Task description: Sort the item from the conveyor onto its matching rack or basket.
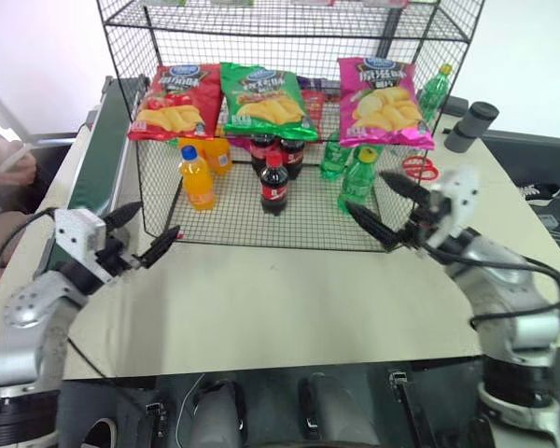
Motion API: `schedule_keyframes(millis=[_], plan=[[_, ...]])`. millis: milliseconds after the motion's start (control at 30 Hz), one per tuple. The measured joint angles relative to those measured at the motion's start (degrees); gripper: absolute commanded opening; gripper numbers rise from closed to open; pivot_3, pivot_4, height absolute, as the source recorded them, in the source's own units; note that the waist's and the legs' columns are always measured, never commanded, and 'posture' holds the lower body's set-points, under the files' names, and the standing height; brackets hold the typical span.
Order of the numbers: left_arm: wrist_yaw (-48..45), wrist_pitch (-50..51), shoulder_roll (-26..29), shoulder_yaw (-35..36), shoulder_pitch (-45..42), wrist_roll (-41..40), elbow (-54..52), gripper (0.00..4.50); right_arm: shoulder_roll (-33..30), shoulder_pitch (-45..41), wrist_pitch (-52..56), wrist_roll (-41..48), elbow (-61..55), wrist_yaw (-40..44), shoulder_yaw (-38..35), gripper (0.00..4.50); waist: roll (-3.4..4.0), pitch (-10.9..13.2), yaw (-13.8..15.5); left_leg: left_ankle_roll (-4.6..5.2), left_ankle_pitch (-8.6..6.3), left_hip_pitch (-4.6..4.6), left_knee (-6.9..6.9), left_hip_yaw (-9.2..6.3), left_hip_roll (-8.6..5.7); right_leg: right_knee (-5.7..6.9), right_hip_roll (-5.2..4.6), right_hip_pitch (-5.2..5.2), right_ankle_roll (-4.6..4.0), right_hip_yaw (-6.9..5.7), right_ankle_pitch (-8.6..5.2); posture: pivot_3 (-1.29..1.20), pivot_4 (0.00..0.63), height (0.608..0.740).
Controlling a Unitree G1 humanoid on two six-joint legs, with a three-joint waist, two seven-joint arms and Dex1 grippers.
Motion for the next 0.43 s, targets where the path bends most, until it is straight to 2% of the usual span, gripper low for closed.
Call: schedule_keyframes(millis=[100, 167, 433], plan=[[1.71, 8.64, 0.55, 3.54, 0.1, -6.18, 1.53, 4.5, -5.24, 5.13, -1.59, 1.41, -0.03, 5.72, -0.92, 4.43, -0.05, -0.03, -0.08, 0.0, 0.0, 0.02, 0.01, -0.05, 0.0, 0.0, 0.02, 0.03, 0.01, 0.0, 0.0, 0.0, 0.15, 0.74], [2.23, 11.18, 2.72, 3.98, 0.37, -5.98, 3.31, 4.5, -7.17, 6.29, -3.63, 0.66, 1.92, 7.68, -1.05, 4.43, -0.06, -0.02, -0.16, 0.0, 0.0, 0.02, 0.02, -0.06, -0.01, 0.0, 0.05, 0.02, 0.01, 0.01, 0.0, 0.0, 0.15, 0.74], [-0.53, 8.52, 5.14, 3.46, -1.43, -0.79, 5.38, 4.5, -10.36, 7.09, -10.03, -2.18, 7.12, 9.84, -1.13, 4.43, -0.06, -0.02, 0.41, 0.02, -0.02, -0.01, 0.03, -0.03, -0.04, -0.06, 0.0, 0.02, 0.0, 0.01, 0.0, 0.0, 0.15, 0.74]])
